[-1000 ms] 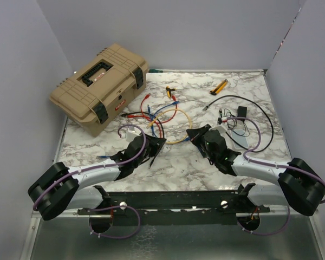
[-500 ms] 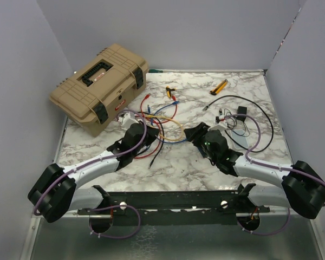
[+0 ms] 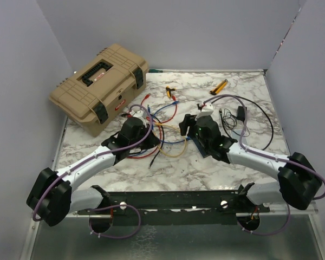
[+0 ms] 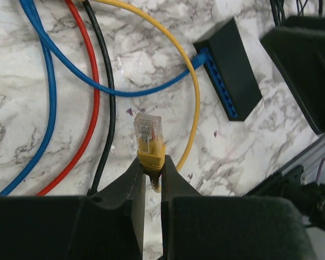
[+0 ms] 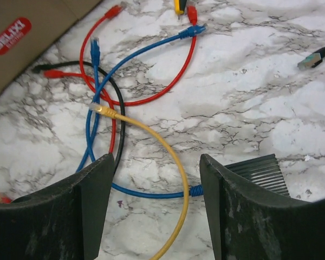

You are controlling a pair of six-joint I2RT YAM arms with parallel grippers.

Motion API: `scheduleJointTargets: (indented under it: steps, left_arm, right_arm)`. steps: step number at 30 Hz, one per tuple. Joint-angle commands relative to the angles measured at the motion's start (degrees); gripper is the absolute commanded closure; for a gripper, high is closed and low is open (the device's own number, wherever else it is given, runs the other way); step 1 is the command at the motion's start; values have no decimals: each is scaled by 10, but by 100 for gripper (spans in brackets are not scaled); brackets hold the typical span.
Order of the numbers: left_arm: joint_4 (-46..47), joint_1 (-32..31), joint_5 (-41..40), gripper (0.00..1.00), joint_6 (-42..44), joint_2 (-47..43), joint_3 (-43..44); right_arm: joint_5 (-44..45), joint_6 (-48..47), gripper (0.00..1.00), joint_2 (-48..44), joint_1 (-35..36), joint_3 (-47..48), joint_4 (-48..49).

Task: Insert the plug into the switch port
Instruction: Pick up the connector from the center of the board.

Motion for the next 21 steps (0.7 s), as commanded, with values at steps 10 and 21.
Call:
scheduleJointTargets:
  steps: [10,21]
  left_arm:
    - [-115,12,47,97,86,-69,-9]
    - [-131,16,26,97,103,-78,-9]
  right_arm:
    - [-211,-190,36,243,-42,192,-91]
    - [-195,-195,51,317,-50,225,-117]
